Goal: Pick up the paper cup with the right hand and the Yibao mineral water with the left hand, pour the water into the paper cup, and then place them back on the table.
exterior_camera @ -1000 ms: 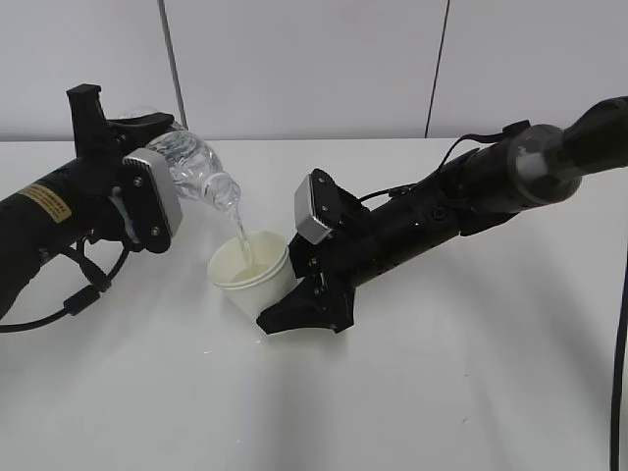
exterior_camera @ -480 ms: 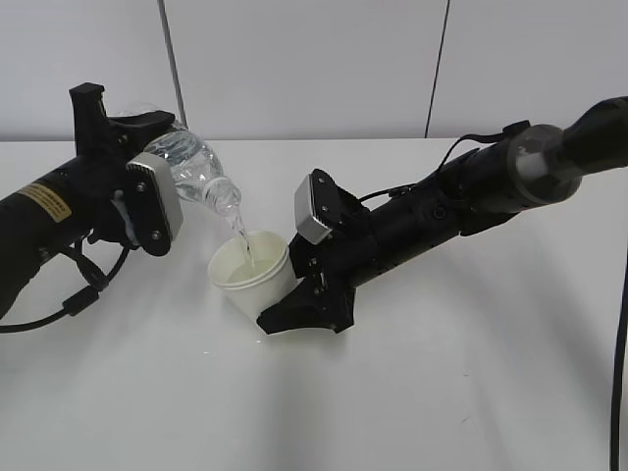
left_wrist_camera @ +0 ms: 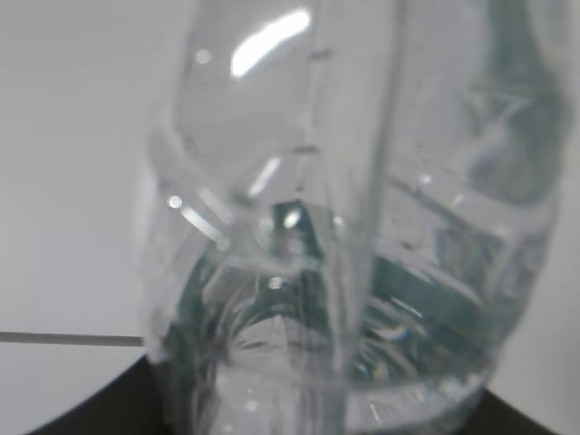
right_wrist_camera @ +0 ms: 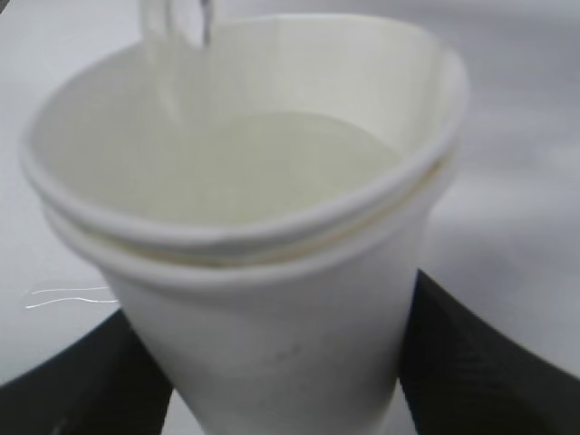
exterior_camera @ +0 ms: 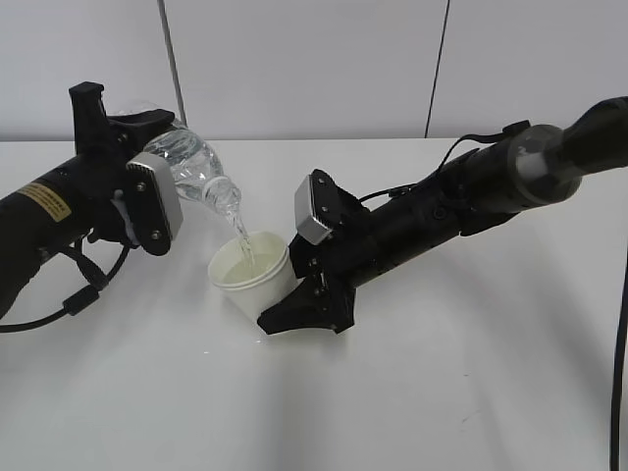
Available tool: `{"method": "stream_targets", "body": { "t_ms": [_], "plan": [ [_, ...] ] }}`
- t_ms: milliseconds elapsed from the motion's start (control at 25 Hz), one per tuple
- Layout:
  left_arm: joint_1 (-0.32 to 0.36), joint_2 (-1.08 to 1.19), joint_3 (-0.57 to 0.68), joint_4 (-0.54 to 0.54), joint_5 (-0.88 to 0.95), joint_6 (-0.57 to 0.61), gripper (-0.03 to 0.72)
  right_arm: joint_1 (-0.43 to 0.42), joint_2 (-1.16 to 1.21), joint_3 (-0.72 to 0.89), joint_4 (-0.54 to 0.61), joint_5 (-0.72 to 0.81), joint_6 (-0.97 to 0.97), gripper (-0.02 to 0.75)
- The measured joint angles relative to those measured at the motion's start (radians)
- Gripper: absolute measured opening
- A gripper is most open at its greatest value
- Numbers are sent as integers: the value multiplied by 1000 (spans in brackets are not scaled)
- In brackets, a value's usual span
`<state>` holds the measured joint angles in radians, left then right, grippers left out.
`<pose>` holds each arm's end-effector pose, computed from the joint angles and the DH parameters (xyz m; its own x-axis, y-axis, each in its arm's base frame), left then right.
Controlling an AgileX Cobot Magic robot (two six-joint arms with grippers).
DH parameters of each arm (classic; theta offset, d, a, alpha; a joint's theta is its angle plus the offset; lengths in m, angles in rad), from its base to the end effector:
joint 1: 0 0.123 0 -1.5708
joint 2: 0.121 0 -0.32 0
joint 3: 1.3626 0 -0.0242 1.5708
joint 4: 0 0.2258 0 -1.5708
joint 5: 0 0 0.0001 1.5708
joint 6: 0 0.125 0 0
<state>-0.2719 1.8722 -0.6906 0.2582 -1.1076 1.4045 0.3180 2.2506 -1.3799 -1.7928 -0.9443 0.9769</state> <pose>0.3564 -0.1290 0.2252 0.4809 0.8754 -0.0489 0.0239 0.0427 0.9988 0.3900 0.2323 0.1360 -0.0314 -0.5394 -0.8415 -0.9991 0.0404 0.0113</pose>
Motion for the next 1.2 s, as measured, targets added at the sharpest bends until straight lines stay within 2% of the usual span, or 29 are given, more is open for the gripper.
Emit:
{"method": "stream_targets", "body": {
  "t_ms": [360,520,840,1080,1200],
  "plan": [
    [0,11,-2,-30,-9,-18,321,0,0,0,4,2,0,538],
    [0,45,-3,-35,-7,-102,321,0,0,-22,28,2,0,538],
    [0,49,-3,-35,-7,-470,321,0,0,-35,44,2,-14,537],
    [0,49,-3,-36,-7,-841,321,0,0,-35,67,2,-25,537],
    [0,49,-3,-38,-7,-953,321,0,0,-35,69,2,-25,537]
  ]
}}
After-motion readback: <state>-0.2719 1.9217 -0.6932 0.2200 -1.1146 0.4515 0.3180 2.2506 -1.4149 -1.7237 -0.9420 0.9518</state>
